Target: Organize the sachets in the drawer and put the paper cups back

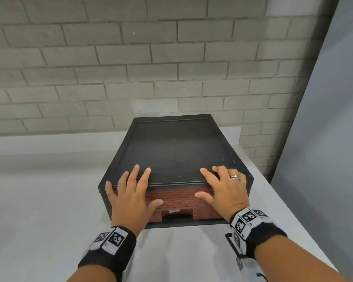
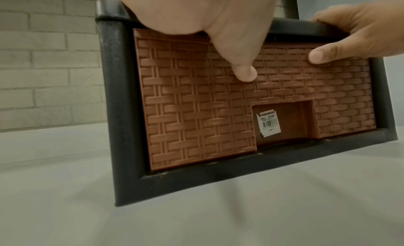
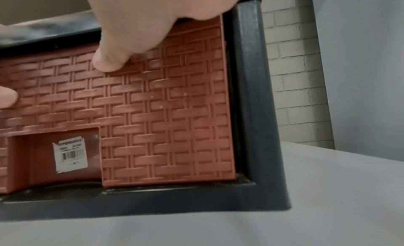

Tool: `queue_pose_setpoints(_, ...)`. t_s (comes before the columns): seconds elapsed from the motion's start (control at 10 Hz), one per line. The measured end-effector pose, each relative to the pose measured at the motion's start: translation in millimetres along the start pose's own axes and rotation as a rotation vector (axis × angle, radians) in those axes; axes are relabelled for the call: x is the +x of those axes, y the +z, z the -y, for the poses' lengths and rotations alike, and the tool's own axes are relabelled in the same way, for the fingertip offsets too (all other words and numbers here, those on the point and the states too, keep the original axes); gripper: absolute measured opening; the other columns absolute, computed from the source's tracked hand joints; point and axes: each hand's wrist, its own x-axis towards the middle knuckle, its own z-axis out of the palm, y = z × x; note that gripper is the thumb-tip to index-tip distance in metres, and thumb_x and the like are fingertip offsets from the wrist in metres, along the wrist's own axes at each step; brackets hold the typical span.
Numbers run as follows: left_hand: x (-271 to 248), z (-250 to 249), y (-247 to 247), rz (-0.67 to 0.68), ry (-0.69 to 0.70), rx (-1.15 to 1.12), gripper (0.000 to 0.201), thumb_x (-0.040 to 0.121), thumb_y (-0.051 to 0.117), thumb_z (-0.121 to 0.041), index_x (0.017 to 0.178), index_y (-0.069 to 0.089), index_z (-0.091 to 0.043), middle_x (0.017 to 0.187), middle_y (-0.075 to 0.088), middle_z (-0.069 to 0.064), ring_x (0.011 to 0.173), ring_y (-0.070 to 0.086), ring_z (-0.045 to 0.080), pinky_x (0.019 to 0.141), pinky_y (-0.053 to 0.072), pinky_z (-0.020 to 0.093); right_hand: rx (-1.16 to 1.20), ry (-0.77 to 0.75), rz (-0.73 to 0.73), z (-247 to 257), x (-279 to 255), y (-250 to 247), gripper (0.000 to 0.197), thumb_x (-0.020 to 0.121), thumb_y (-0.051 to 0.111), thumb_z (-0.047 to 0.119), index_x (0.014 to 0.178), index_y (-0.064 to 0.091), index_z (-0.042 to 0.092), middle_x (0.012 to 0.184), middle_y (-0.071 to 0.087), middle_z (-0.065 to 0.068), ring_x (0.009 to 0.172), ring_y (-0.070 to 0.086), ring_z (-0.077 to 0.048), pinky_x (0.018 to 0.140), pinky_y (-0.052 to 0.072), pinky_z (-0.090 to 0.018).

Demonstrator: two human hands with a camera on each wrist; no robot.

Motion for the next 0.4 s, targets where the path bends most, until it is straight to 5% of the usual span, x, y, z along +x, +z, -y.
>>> queue_pose_setpoints(0.2,0.5,-2.2,-6.8,0.051,0.015,0.037,0.102,0.045,0.084,-0.058,0.131,0.042,-0.023,0.131,0.058,0.01,0.118,0.055,0.037,0.091,0.036,0.068,0.015,0.006,-0.013,-1.1,-3.9,-5.7,0.069,0.046,0.079,0.064,0.105,0.071,0.029,0.092,0.068,-0.001,0.075,0.065,-0.024,0.069,0.054,-0.041)
queue_pose_setpoints(0.3,-1.6,0.6,-9.1,0.006,0.018,0.036,0.105,0.045,0.088,-0.046,0.135,0.04,-0.021,0.135,0.054,0.009,0.124,0.049,0.035,0.093,0.037,0.066,0.041,0.034,-0.008,4.0,-11.9,-8.5,0.076,0.045,0.086,0.05,0.115,0.065,0.028,0.106,0.068,-0.004,0.092,0.067,-0.026,0.081,0.053,-0.045)
queue_pose_setpoints(0.4,-20.5,7.9,-12.7,-0.017,0.017,-0.022,0.113,0.041,0.089,-0.039,0.139,0.036,-0.019,0.141,0.049,0.009,0.129,0.036,0.031,0.089,0.04,0.066,0.118,-0.003,-0.071,1.8,-42.6,-3.4,0.087,0.052,0.08,0.039,0.131,0.049,0.027,0.131,0.056,-0.004,0.121,0.052,-0.026,0.093,0.044,-0.041)
